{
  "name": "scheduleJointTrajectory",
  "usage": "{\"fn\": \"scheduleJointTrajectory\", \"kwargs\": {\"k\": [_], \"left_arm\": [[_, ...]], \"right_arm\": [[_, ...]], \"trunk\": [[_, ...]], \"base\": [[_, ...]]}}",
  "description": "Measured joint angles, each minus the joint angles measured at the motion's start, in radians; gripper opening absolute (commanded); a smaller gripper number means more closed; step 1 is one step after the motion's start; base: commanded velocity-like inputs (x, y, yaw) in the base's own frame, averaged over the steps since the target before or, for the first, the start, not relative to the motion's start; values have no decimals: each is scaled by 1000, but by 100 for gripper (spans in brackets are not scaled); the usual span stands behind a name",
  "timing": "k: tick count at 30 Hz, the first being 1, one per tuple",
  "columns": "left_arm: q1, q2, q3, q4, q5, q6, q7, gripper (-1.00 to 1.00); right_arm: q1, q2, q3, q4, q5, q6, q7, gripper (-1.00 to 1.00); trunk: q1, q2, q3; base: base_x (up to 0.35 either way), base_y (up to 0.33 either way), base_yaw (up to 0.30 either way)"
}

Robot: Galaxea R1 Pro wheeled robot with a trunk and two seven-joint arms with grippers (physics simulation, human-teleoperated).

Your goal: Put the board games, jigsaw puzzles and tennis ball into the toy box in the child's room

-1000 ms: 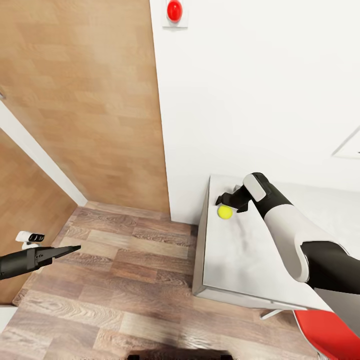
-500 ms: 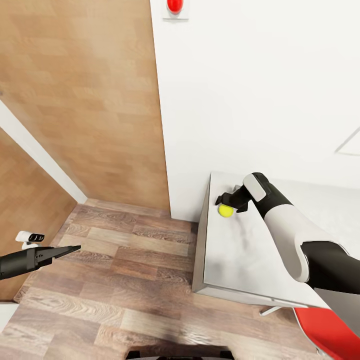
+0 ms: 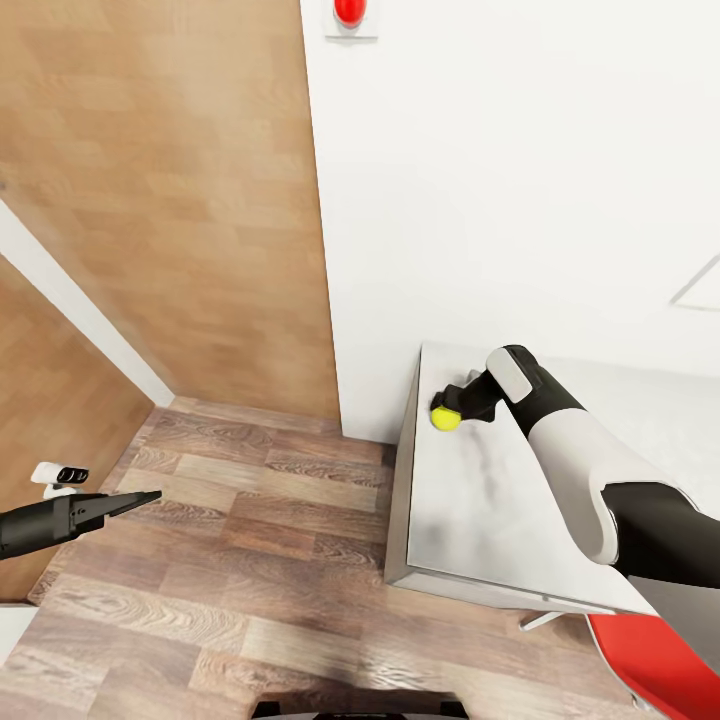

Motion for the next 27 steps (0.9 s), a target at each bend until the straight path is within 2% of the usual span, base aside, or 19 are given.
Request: {"fn": "scheduleJointTrajectory", "kwargs": {"k": [21,27], "left_arm": [[0,0,0,0,0,0,0,100],[0,0,0,0,0,0,0,100]], "right_arm": [[0,-2,1,-9,1,0,2,-100],[3,-10,1,-15,-6,0,3,-100]], "trunk": [[0,0,27],[0,0,36]], "base": [[0,0,0],[0,0,0]]}}
